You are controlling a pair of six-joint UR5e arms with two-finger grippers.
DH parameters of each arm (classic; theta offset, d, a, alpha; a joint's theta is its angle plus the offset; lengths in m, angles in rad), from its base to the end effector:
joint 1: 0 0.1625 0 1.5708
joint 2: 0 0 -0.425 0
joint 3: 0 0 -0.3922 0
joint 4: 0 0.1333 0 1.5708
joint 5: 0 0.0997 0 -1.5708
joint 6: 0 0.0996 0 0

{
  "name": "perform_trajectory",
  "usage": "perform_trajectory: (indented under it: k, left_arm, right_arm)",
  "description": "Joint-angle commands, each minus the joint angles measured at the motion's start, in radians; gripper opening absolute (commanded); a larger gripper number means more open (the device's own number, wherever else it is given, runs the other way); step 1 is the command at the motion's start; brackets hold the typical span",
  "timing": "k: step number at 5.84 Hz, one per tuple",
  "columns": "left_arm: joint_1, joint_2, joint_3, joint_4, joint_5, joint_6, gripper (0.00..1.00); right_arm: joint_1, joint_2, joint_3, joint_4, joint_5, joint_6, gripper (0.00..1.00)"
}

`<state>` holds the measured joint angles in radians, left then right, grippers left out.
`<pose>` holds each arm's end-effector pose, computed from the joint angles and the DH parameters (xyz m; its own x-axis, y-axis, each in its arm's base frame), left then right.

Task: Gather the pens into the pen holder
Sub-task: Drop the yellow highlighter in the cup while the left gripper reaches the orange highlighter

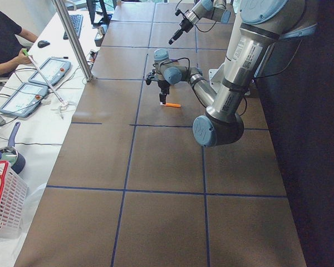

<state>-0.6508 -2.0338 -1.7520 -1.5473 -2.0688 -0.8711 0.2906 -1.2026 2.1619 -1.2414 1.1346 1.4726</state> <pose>0.4536 -0.4531 0.3204 0.6955 0.1815 -0.6952 -0.1787 0.9809 0.0773 -0.4217 -0.3092 0.1673 0.3290 0.0056 0.9443 -0.6192 0.7563 0.2112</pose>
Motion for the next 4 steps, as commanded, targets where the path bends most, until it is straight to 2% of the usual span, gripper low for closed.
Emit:
perform_trajectory:
  k: [1, 2, 3, 4]
  left_arm:
    - [-0.001, -0.026, 0.052, -0.004, -0.01, -0.04, 0.95]
    - [0.005, -0.057, 0.104, -0.007, -0.01, -0.037, 0.91]
    - [0.011, -0.062, 0.108, -0.019, -0.01, -0.029, 0.87]
    - [0.025, -0.063, 0.153, -0.09, -0.01, -0.029, 0.77]
  right_arm:
    - [0.156, -0.093, 0.07, -0.001, 0.307, -0.003, 0.91]
    - [0.295, -0.127, 0.072, 0.003, 0.55, -0.011, 0.91]
    - [0.408, -0.143, 0.067, 0.003, 0.723, -0.052, 0.91]
    - [0.439, -0.172, 0.067, 0.005, 0.778, -0.099, 0.93]
